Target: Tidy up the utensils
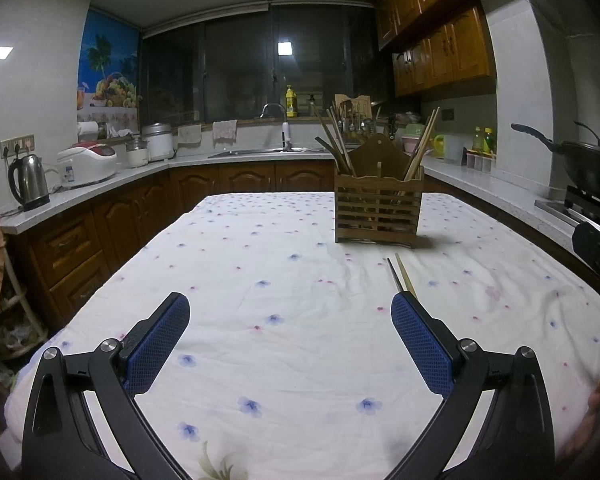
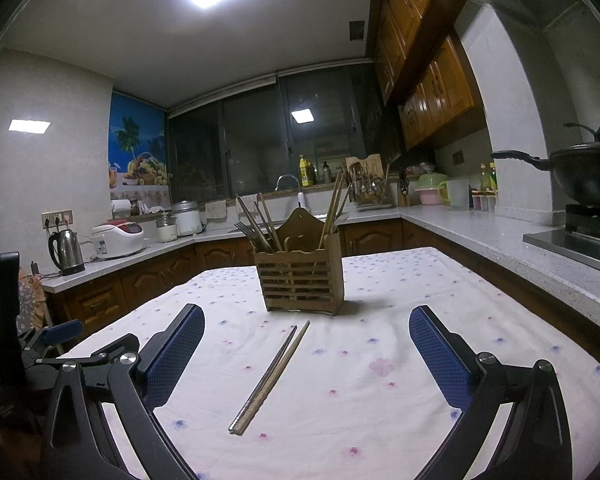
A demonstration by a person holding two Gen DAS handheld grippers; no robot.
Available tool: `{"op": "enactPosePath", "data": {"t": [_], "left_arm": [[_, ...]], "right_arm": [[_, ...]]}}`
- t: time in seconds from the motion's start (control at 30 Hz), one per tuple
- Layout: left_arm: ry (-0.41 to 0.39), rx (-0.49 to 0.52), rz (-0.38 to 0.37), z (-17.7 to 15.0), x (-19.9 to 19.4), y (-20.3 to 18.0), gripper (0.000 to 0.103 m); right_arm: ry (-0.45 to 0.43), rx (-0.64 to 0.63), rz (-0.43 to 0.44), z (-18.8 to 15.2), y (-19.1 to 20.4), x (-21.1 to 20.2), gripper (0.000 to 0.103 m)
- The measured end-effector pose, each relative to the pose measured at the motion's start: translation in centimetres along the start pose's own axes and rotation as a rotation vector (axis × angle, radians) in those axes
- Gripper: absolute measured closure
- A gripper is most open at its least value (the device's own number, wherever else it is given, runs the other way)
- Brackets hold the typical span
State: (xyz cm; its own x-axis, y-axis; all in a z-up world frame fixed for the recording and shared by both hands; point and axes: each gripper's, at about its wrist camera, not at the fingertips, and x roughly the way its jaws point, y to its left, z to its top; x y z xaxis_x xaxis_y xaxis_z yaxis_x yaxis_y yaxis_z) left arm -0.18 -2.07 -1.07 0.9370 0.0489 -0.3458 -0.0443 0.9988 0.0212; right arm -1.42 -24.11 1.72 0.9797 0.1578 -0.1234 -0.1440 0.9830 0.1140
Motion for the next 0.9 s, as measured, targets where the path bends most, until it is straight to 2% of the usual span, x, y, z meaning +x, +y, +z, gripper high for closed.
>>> {"op": "enactPosePath", "data": {"t": [0.9], "left_arm": [[0.004,0.000,-0.006,0.07,0.03,0.03,0.000]], "right_arm": [[0.000,0.002,0.000,0.01,0.04,-0.01,0.000]]}}
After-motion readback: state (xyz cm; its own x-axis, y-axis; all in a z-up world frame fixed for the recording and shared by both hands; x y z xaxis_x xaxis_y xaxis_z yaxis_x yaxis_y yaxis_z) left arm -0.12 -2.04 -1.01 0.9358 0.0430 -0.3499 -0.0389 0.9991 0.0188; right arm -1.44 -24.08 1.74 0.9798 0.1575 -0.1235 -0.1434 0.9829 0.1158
